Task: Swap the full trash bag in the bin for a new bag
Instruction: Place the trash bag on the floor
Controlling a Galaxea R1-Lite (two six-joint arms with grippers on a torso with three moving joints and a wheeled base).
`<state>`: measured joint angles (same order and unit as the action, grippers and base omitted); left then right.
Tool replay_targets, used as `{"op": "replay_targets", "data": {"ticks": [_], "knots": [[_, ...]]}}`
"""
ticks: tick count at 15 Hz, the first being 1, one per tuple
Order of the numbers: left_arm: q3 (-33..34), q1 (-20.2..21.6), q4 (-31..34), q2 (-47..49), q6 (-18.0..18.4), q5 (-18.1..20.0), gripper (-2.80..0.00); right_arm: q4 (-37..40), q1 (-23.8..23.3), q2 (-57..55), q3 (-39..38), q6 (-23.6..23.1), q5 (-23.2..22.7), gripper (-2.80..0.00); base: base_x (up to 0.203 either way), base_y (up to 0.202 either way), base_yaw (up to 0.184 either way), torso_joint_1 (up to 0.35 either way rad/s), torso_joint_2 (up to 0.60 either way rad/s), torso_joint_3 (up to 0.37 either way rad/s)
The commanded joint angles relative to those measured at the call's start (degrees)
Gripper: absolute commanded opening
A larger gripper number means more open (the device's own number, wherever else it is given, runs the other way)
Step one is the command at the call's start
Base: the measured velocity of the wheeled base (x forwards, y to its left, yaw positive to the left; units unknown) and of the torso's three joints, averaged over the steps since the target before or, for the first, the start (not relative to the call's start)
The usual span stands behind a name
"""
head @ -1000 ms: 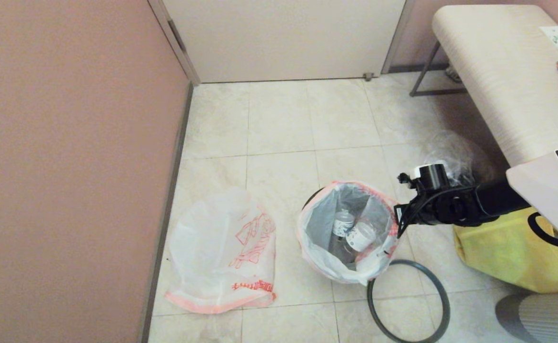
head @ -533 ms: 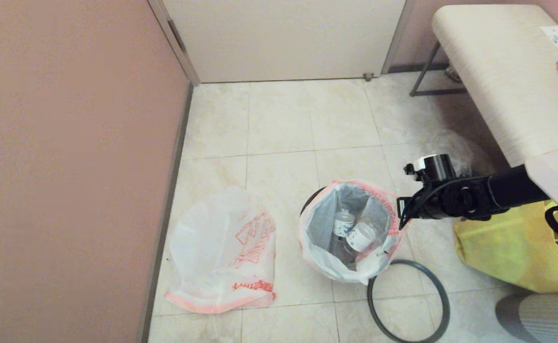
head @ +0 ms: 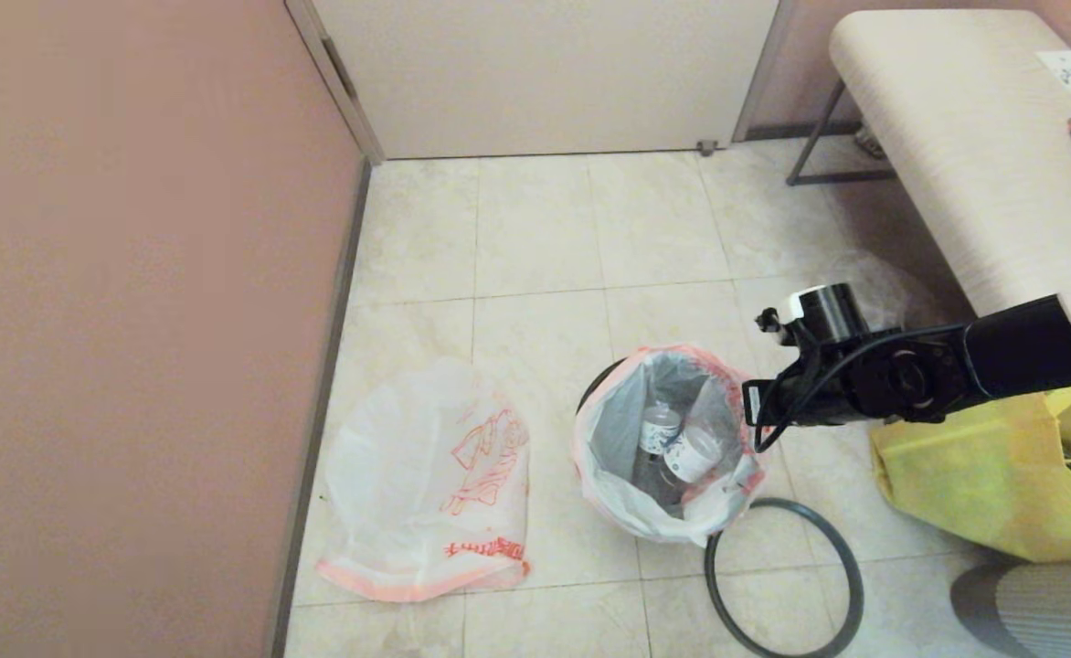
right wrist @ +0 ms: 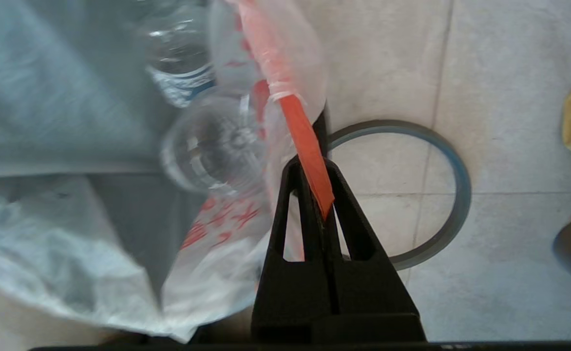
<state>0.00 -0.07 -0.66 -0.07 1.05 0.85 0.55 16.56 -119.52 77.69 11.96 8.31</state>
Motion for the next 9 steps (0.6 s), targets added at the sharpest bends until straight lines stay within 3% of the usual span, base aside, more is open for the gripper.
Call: {"op": "replay_targets", "data": {"ticks": [1,4,5,9], "knots": [[0.26,-0.01,-0.04,0.07,0.02,0.03,-2.80,-0.02,0.64,1.40,-0.44,0.16,-0.04,-2.80,0.000,0.000,0.000,0.000,0.00,0.000],[0.26,-0.01,-0.04,0.07,0.02,0.03,-2.80,0.16,2.40,2.11,-0.24,2.30,-2.00,-2.80,0.000,0.000,0.000,0.000,0.00,0.000],[0.26,-0.01,-0.04,0.07,0.01,0.03,-2.80,0.22,3.24,2.16,0.07,4.72,-4.75,-2.80,0.000,0.000,0.000,0.000,0.00,0.000],[0.26,-0.01,-0.04,0.07,0.01,0.03,-2.80,0.07,5.09,1.13,0.88,7.22,-11.85,-2.80,0.000,0.000,0.000,0.000,0.00,0.000]]}}
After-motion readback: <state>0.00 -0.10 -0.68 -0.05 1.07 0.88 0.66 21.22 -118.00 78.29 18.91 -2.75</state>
